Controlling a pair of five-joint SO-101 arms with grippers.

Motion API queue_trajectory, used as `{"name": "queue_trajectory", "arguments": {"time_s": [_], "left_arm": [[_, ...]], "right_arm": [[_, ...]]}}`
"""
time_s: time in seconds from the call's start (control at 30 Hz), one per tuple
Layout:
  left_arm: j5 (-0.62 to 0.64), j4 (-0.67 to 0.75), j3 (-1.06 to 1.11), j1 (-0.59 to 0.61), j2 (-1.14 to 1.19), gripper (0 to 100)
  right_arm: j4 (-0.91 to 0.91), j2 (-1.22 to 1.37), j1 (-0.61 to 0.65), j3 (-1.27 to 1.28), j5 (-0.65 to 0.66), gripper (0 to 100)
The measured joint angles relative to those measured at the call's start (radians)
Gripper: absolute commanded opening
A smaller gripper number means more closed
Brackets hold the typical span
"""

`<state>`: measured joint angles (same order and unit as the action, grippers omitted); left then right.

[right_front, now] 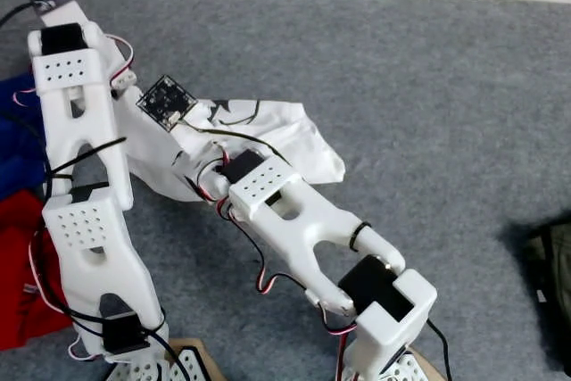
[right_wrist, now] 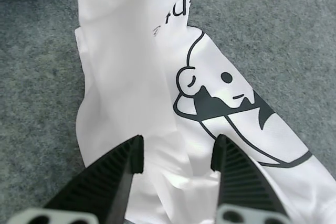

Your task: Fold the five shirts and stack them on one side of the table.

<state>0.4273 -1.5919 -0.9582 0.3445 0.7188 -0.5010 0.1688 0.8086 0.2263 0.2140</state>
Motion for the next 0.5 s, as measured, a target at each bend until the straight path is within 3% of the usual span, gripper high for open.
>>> {"name": "queue_trajectory", "arguments": {"time_s": [0.23,0.4,0.5], "left_arm": [[0.072,-0.002,0.0,0.04,0.0,6],[0.029,-0.002,0.0,0.048,0.0,32],[0.021,-0.002,0.0,0.048,0.0,42]], "right_arm": [[0.0,0.0,-0.002,0.0,0.002,22.1],[0.0,0.0,-0.002,0.0,0.002,22.1],[0.0,0.0,-0.002,0.0,0.002,22.1]]}}
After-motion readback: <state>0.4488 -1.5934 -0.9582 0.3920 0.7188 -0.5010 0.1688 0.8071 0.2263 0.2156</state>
